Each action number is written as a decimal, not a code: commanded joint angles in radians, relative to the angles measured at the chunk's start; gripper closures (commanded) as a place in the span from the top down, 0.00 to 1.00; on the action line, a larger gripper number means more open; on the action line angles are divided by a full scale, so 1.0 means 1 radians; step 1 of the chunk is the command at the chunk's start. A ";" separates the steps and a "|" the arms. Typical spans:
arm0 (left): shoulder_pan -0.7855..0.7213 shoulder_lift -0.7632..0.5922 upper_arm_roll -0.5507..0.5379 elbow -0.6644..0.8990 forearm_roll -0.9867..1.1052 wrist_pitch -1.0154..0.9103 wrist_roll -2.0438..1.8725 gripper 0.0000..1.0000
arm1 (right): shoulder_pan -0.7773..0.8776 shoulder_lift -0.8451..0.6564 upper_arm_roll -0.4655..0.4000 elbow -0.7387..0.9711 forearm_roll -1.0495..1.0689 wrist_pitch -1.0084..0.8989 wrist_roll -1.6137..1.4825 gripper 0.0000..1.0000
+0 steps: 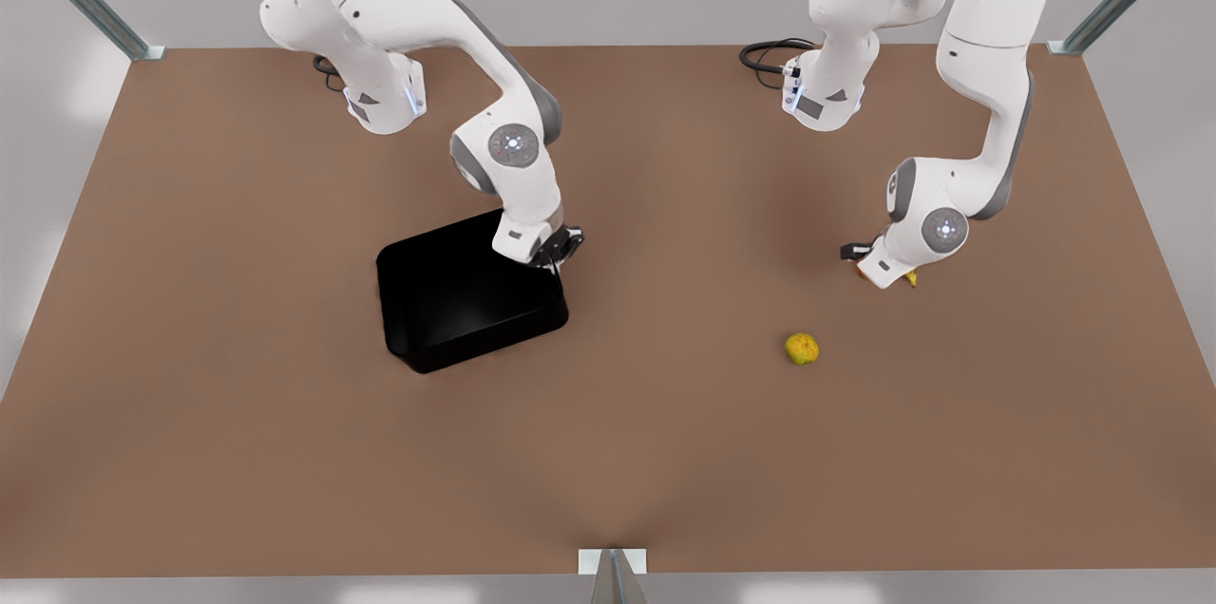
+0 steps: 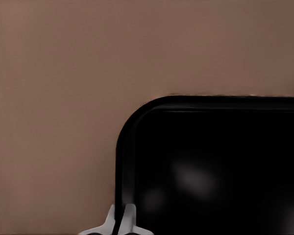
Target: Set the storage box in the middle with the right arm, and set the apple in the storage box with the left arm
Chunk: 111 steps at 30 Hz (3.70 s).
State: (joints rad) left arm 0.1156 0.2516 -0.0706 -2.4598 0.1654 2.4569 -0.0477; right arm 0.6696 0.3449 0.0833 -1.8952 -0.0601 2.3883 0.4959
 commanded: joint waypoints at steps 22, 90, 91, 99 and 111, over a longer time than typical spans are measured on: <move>0.032 -0.025 0.002 -0.116 0.059 0.221 0.035 0.99 | 0.420 0.549 -0.019 0.746 -0.012 -0.066 0.564 0.21; 0.093 -0.008 -0.014 -0.116 0.135 0.252 0.035 0.67 | -0.423 -0.193 -0.010 0.459 -0.003 -0.753 -0.358 1.00; 0.095 -0.008 -0.015 -0.116 0.135 0.254 0.035 0.67 | -0.423 -0.193 -0.010 0.459 -0.003 -0.753 -0.358 1.00; 0.096 -0.008 -0.015 -0.114 0.135 0.269 0.037 0.67 | -0.424 -0.182 -0.011 0.479 -0.001 -0.755 -0.358 1.00; 0.095 0.000 -0.020 -0.097 0.124 0.287 0.034 0.89 | -0.424 -0.179 -0.010 0.481 -0.001 -0.755 -0.358 1.00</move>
State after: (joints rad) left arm 0.2102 0.2516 -0.0905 -2.5572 0.2948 2.7443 -0.0138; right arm 0.2452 0.1657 0.0736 -1.4156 -0.0614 1.6351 0.1381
